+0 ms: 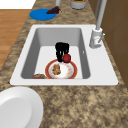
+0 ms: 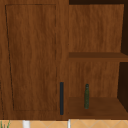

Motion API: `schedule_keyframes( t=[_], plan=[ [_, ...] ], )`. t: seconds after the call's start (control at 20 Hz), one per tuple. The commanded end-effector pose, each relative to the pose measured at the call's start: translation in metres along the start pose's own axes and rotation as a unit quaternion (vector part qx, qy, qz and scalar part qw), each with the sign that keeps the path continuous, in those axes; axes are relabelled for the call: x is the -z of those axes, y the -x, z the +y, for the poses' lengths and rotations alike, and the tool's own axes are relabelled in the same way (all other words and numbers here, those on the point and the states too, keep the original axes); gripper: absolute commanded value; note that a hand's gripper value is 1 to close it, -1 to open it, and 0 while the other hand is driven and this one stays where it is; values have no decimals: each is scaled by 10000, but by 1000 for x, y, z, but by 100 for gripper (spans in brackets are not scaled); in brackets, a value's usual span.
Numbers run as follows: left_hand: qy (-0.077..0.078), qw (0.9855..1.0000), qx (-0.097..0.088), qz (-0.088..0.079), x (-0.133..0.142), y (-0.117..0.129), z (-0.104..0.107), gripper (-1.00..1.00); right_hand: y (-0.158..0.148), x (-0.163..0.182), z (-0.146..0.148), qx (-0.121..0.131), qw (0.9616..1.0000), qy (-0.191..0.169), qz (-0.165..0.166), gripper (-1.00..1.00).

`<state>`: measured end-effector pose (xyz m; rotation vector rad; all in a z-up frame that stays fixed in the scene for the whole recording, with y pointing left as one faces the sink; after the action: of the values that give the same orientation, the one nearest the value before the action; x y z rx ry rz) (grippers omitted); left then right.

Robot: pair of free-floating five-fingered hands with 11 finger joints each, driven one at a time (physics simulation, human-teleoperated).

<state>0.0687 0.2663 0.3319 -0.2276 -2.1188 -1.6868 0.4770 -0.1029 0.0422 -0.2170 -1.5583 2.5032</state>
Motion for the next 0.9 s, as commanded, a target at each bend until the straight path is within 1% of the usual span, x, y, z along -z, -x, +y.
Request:
schedule_keyframes(
  t=[0.0, 0.25, 0.4, 0.5, 0.6, 0.65, 0.85],
  plan=[
    [0, 10000, 0, 0, 0, 0, 0, 0, 4, -25, -22, 4, 10000, 19, -2, 100],
    [0, 10000, 0, 0, 0, 0, 0, 0, 6, -64, -47, 59, 9999, 46, 93, 100],
    [0, 10000, 0, 0, 0, 0, 0, 0, 7, -85, -60, 64, 9999, 81, 85, 100],
    [0, 10000, 0, 0, 0, 0, 0, 0, 8, -100, -67, 83, 9999, 117, 88, 100],
    [0, 10000, 0, 0, 0, 0, 0, 0, 7, -113, -71, 182, 9997, 146, 68, 100],
    [0, 10000, 0, 0, 0, 0, 0, 0, 8, -119, -71, 286, 9994, 170, 37, 100],
    [0, 10000, 0, 0, 0, 0, 0, 0, 10, -147, -78, 299, 9994, 184, 64, 100]
  ],
)
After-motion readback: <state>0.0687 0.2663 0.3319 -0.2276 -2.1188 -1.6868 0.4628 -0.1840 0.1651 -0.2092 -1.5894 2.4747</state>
